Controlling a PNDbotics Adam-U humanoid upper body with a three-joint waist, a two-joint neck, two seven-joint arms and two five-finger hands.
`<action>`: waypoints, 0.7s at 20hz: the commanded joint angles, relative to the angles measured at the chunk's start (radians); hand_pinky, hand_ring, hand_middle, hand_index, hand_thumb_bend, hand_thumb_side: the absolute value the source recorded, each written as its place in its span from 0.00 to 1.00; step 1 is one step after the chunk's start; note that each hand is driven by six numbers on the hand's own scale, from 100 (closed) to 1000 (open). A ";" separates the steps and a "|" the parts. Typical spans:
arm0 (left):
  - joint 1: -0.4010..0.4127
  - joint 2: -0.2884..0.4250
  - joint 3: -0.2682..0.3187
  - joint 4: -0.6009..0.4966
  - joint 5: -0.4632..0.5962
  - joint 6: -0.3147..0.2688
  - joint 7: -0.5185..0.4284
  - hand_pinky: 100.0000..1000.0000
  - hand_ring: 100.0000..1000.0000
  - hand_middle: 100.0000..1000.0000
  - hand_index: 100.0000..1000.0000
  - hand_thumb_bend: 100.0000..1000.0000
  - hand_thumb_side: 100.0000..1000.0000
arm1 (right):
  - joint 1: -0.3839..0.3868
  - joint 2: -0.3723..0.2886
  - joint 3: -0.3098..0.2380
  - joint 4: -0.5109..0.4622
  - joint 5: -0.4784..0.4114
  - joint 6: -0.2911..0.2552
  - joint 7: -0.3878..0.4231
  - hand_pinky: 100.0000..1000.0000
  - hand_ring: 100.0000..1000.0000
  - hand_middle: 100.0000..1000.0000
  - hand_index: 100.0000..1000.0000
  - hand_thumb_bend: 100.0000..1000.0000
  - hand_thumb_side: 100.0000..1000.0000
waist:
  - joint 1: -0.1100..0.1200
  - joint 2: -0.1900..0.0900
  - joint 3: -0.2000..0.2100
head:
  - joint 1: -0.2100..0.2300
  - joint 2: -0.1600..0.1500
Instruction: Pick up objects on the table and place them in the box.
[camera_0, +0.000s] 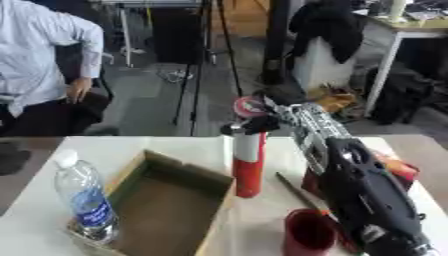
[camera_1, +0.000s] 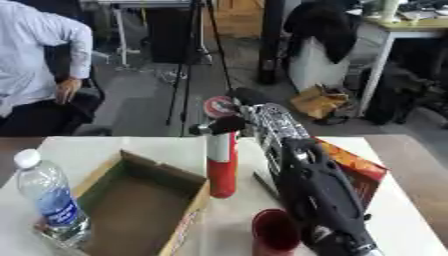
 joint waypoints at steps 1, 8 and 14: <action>-0.014 0.001 -0.001 -0.015 0.004 0.000 -0.006 0.76 0.71 0.71 0.67 0.00 1.00 | -0.019 -0.012 0.001 -0.005 0.000 0.001 -0.006 0.87 0.93 0.96 1.00 0.82 0.84 | 0.002 -0.015 0.001 | -0.002 -0.007; -0.014 0.000 -0.003 -0.015 0.005 0.003 -0.014 0.76 0.71 0.71 0.67 0.00 1.00 | -0.021 -0.009 -0.001 -0.004 -0.002 0.009 -0.021 0.83 0.87 0.89 1.00 0.79 0.86 | 0.003 -0.015 0.002 | -0.003 -0.007; -0.012 0.001 -0.004 -0.015 0.002 0.005 -0.023 0.76 0.71 0.71 0.67 0.00 1.00 | -0.032 -0.014 -0.002 0.001 0.004 0.018 -0.028 0.74 0.80 0.83 0.99 0.69 0.81 | 0.001 -0.015 -0.001 | -0.002 -0.003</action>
